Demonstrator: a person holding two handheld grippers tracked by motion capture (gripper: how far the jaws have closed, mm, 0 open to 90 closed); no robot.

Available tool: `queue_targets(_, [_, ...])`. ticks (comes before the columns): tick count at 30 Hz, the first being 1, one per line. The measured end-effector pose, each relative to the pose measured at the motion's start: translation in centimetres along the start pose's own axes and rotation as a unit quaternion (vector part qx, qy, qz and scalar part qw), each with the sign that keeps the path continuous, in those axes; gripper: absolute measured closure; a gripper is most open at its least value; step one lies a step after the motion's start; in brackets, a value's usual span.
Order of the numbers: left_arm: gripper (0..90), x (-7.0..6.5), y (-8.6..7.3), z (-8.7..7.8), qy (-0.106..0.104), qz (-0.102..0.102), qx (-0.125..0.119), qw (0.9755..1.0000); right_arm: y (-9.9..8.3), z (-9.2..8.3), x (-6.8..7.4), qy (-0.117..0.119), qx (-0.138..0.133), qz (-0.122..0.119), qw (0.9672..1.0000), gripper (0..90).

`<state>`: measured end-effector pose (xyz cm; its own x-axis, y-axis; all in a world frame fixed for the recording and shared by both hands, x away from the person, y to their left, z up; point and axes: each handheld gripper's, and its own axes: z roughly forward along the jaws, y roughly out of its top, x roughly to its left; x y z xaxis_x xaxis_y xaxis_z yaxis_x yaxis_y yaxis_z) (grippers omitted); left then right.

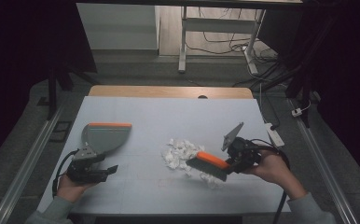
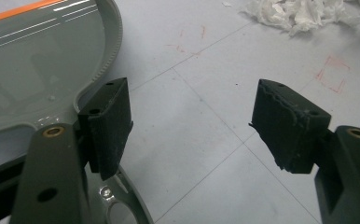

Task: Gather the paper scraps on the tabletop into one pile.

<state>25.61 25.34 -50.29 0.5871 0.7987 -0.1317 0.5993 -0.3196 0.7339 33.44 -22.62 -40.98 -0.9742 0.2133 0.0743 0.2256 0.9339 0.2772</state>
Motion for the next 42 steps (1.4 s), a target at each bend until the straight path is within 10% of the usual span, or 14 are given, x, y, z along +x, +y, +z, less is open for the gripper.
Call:
queue_targets(5, [29.3, 0.0, 0.0, 0.1, 0.001, -0.001, 0.002, 1.0, -0.5, 2.2, 0.9, 0.03, 0.037, -0.045, 0.9979, 70.8])
queue_targets(11, [29.3, 0.0, 0.0, 0.1, 0.003, -0.001, 0.001, 1.0, 2.0, 4.0, 0.7, 0.007, 0.066, -0.082, 0.9944, 70.8])
queue_targets(19, [29.4, 0.0, 0.0, 0.1, 0.002, 0.0, 0.003, 1.0, 4.3, 4.3, -1.6, -0.053, 0.019, -0.113, 0.992, 70.8])
queue_targets(25, [29.4, 0.0, 0.0, 0.1, 0.002, 0.0, 0.002, 1.0, 3.4, 2.4, -2.4, -0.064, -0.073, -0.04, 0.9944, 70.8])
queue_targets(27, [29.4, 0.0, 0.0, 0.1, 0.002, 0.001, 0.002, 1.0, 2.5, 1.5, -2.7, -0.058, -0.105, 0.02, 0.9925, 70.7])
queue_targets(32, [29.4, -0.1, 0.0, 0.0, 0.002, 0.0, 0.003, 1.0, 0.7, 0.8, -2.9, -0.062, -0.099, 0.151, 0.9816, 70.7])
queue_targets(42, [29.3, -0.1, 0.0, 0.0, 0.002, 0.0, 0.002, 1.0, -2.2, 0.3, -3.9, -0.064, -0.087, 0.286, 0.9521, 70.8])
